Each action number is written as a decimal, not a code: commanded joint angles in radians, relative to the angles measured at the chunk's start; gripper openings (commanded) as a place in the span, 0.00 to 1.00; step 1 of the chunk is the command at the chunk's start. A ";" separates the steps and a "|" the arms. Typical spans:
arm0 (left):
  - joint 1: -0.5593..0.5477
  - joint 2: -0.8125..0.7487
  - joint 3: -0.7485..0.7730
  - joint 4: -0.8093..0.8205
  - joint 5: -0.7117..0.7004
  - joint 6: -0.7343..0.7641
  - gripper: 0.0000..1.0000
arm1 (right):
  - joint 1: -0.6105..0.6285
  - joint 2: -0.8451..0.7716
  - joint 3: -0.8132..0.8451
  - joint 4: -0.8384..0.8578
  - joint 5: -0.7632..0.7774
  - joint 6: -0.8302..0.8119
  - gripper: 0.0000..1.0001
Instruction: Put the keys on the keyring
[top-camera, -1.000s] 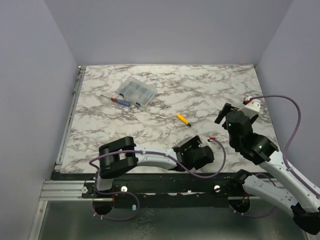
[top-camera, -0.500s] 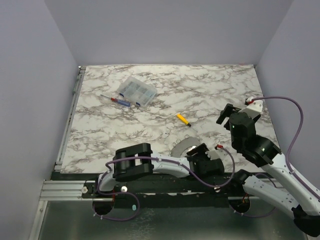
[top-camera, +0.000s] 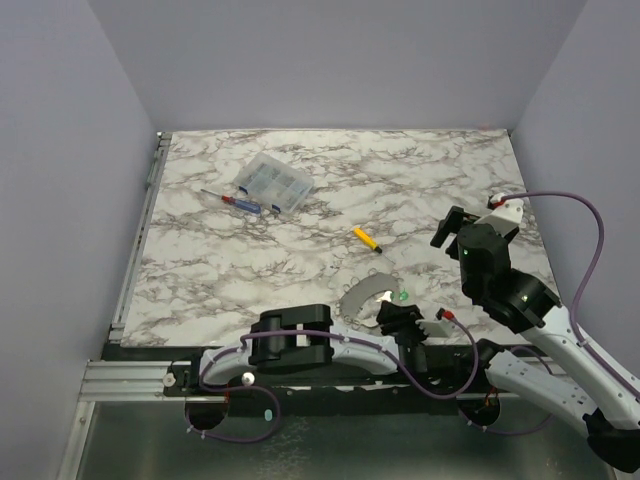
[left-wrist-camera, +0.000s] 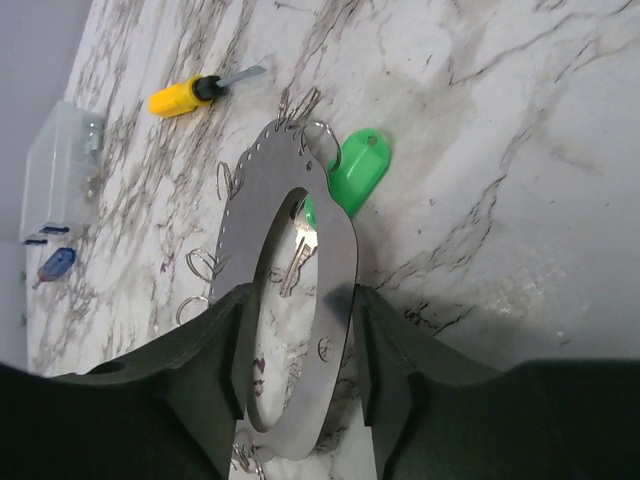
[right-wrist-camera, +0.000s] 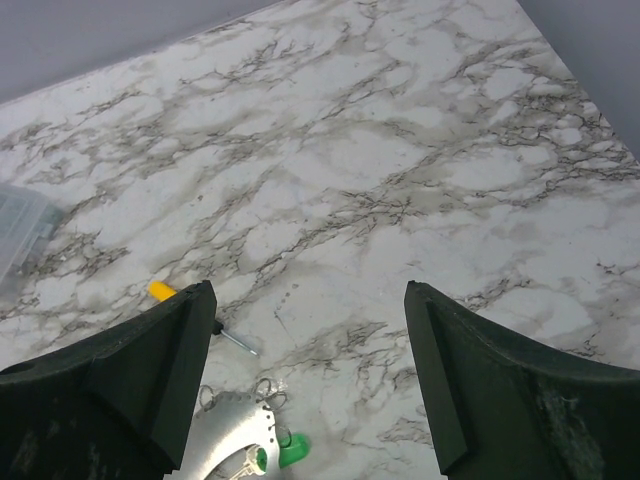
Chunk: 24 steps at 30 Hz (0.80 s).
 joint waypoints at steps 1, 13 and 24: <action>-0.001 0.070 0.005 -0.095 -0.045 -0.002 0.44 | -0.006 0.003 -0.015 0.019 -0.005 -0.006 0.86; 0.056 -0.072 -0.072 -0.052 0.140 0.088 0.00 | -0.004 -0.038 -0.022 0.034 -0.027 -0.064 0.85; 0.210 -0.422 -0.223 -0.019 0.387 0.157 0.00 | -0.005 -0.221 -0.079 0.187 -0.257 -0.246 0.85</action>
